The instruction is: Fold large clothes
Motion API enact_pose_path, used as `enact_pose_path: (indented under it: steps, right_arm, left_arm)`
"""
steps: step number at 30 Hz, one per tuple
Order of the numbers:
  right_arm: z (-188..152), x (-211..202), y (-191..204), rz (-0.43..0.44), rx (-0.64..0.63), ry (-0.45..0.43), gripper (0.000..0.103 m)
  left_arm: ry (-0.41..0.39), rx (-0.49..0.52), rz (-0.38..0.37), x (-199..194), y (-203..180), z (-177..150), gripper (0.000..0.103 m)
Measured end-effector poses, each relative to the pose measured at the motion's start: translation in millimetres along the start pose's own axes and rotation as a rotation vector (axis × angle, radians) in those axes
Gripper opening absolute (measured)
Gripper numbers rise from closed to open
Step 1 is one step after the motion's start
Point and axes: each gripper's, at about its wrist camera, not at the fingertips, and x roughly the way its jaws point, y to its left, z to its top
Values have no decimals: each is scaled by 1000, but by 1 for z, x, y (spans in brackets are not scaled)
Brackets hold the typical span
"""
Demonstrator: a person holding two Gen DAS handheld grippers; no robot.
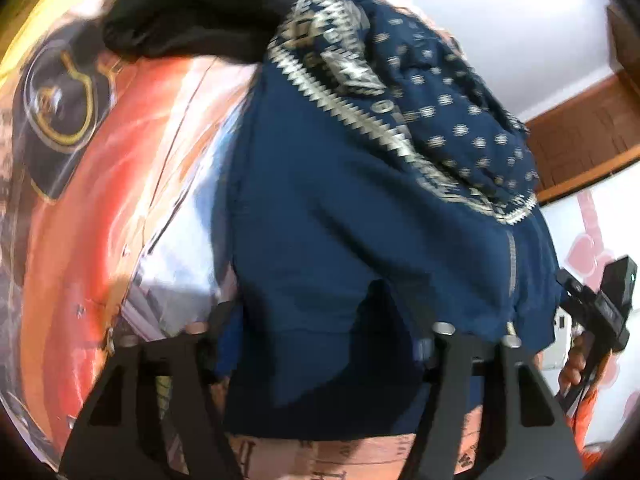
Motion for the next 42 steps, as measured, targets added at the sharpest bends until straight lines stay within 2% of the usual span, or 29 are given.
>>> enact_pose_path:
  steps: [1, 2, 3, 4, 5, 7, 13, 19, 22, 24, 28, 33, 35, 39, 41, 42]
  right_arm:
    - [1, -2, 2, -7, -8, -3, 42]
    - [3, -6, 4, -12, -25, -12, 23]
    - [4, -9, 5, 1, -32, -20, 15]
    - [6, -11, 6, 41, -27, -17, 10]
    - [9, -15, 5, 91, -3, -16, 10]
    - [14, -21, 8, 118, 3, -31, 8]
    - [39, -39, 38, 126, -92, -139, 6]
    - [95, -41, 58, 123, -132, -236, 6]
    - [131, -42, 62, 88, -139, -304, 6]
    - [155, -39, 61, 67, -129, -332, 6]
    - [198, -15, 49, 18, -75, -350, 6]
    - [231, 47, 23, -48, 2, -273, 6]
    - [237, 76, 10, -44, 22, -206, 6]
    - [241, 101, -10, -25, 67, -126, 7]
    - [241, 103, -12, -19, 61, -90, 8]
    - [243, 102, -10, -17, 52, -77, 9]
  left_arm:
    - [-9, 15, 5, -3, -5, 1, 30]
    - [-22, 36, 20, -7, -10, 4, 20]
    - [-33, 62, 34, -12, -17, 6, 12]
    - [-49, 82, 36, -17, -23, 7, 12]
    - [-67, 97, 30, -23, -28, 10, 11]
    - [-114, 132, 9, -41, -42, 17, 10]
    - [-270, 212, -64, -96, -71, 60, 9]
    - [-380, 256, -112, -125, -91, 122, 9]
    - [-447, 280, -73, -124, -98, 158, 9]
    - [-470, 262, -58, -117, -97, 186, 9]
    - [-459, 189, 7, -87, -82, 239, 9]
    - [-340, 152, 134, -18, -54, 281, 9]
    - [-284, 156, 153, 5, -43, 287, 9]
    - [-177, 161, 162, 39, -25, 292, 11]
    - [-153, 164, 148, 39, -25, 290, 18]
    - [-148, 176, 135, 35, -26, 289, 25]
